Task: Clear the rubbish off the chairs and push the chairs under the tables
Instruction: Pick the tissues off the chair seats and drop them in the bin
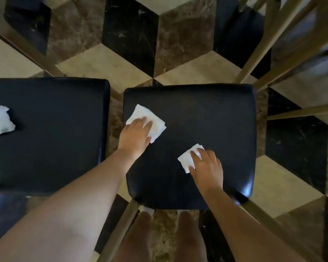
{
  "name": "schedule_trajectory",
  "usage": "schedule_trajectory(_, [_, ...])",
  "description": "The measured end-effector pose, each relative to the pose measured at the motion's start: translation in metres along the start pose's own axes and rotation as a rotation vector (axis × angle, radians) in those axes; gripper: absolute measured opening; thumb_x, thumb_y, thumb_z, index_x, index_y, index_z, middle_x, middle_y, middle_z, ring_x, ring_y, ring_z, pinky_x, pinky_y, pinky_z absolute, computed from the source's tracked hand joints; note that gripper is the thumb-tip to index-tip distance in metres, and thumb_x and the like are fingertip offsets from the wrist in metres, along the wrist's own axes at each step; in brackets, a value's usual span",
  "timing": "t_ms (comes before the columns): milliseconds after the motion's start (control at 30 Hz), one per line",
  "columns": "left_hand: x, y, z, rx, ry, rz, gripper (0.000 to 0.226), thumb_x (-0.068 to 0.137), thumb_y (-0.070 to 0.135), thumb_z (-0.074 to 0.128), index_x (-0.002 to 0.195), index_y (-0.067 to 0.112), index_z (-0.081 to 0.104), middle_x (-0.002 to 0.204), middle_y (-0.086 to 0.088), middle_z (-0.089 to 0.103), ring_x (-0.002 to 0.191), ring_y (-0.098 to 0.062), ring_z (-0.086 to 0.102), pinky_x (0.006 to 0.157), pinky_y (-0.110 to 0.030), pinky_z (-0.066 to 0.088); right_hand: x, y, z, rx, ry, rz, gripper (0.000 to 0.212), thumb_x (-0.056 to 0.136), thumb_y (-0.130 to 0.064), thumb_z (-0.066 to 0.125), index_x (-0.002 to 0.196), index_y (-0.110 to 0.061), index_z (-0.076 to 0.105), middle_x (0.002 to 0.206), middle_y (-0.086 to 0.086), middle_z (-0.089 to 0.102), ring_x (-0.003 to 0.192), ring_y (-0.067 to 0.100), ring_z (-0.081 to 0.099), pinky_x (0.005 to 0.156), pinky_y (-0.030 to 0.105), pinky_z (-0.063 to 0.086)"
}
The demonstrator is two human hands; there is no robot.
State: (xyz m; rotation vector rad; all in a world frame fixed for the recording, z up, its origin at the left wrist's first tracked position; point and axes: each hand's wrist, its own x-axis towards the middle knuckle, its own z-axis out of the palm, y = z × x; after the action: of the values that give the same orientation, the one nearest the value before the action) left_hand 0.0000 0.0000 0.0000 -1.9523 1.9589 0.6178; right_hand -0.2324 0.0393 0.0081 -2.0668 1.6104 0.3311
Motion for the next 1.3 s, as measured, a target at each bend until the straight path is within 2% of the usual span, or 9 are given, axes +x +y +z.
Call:
schedule_trajectory(100, [0.006,0.001,0.01,-0.059,-0.006,-0.037,0.054,0.094,0.024,0.049,0.144,0.018,0.03,0.151,-0.008,0.028,0.138,-0.024,0.025,0.096,-0.04,0.043,0.0,0.002,0.01,-0.08,0.073,-0.024,0.052,0.049,-0.006,0.089,0.098,-0.01,0.071,0.101,0.01,0.07,0.083,0.029,0.065,0.063,0.033,0.056])
schedule_trajectory(267, [0.005,0.004,0.015,-0.162,0.041,-0.014,0.043,0.091,0.013,0.052,0.133,0.019,0.047,0.142,-0.003,0.041,0.131,-0.022,0.033,0.078,-0.037,0.049,0.004,0.008,0.016,-0.003,0.169,-0.046,0.057,0.045,0.015,0.08,0.095,-0.009,0.07,0.096,0.01,0.069,0.075,0.029,0.063,0.048,0.029,0.052])
schedule_trajectory(400, [-0.002,0.004,0.014,-0.17,0.022,0.015,0.038,0.09,0.004,0.047,0.123,0.02,0.055,0.13,0.0,0.052,0.119,-0.021,0.044,0.076,-0.037,0.049,0.008,0.01,0.016,0.024,0.004,0.012,0.048,0.075,0.007,0.063,0.116,-0.017,0.059,0.119,0.0,0.058,0.102,0.022,0.051,0.061,0.031,0.046])
schedule_trajectory(500, [-0.012,0.003,0.003,-0.209,0.044,0.016,0.035,0.09,0.002,0.046,0.118,0.018,0.06,0.121,-0.002,0.059,0.113,-0.023,0.05,0.077,-0.04,0.05,0.01,0.004,0.002,0.035,0.003,0.01,0.028,0.083,-0.001,0.06,0.107,-0.015,0.06,0.104,0.002,0.06,0.092,0.02,0.05,0.059,0.031,0.047])
schedule_trajectory(633, [-0.033,0.011,-0.027,-0.289,0.151,-0.022,0.025,0.091,0.006,0.048,0.107,0.015,0.064,0.11,-0.003,0.065,0.105,-0.023,0.055,0.074,-0.038,0.051,0.005,-0.015,-0.037,0.176,0.093,-0.027,0.024,0.071,0.015,0.064,0.087,-0.003,0.066,0.082,0.012,0.063,0.074,0.028,0.055,0.051,0.034,0.047])
schedule_trajectory(900, [-0.14,0.016,-0.135,-0.38,0.47,-0.049,0.01,0.083,0.01,0.062,0.086,0.018,0.068,0.092,0.004,0.069,0.089,-0.02,0.06,0.062,-0.024,0.041,-0.05,-0.073,-0.164,0.33,0.268,-0.218,0.033,0.079,0.008,0.062,0.108,-0.006,0.067,0.107,0.01,0.067,0.095,0.03,0.059,0.068,0.044,0.055])
schedule_trajectory(1033, [-0.205,0.013,-0.176,-0.367,0.585,-0.11,0.01,0.082,0.011,0.067,0.087,0.019,0.069,0.092,0.004,0.071,0.086,-0.018,0.063,0.063,-0.029,0.052,-0.087,-0.108,-0.21,0.271,0.289,-0.33,0.037,0.083,0.002,0.062,0.118,-0.009,0.063,0.117,0.008,0.064,0.107,0.023,0.056,0.08,0.037,0.053])
schedule_trajectory(1233, [-0.293,-0.002,-0.204,-0.382,0.724,-0.212,0.013,0.087,0.01,0.061,0.096,0.011,0.069,0.101,-0.005,0.07,0.094,-0.025,0.063,0.072,-0.035,0.054,-0.138,-0.158,-0.244,0.208,0.328,-0.506,0.035,0.081,0.003,0.065,0.114,-0.008,0.065,0.113,0.008,0.066,0.103,0.024,0.058,0.076,0.035,0.053])
schedule_trajectory(1300, [-0.321,-0.013,-0.207,-0.374,0.756,-0.236,0.011,0.087,0.01,0.059,0.094,0.01,0.068,0.099,-0.005,0.069,0.091,-0.026,0.062,0.068,-0.035,0.054,-0.152,-0.172,-0.246,0.217,0.361,-0.566,0.035,0.075,0.007,0.07,0.108,-0.006,0.068,0.106,0.01,0.068,0.097,0.028,0.062,0.069,0.038,0.055])
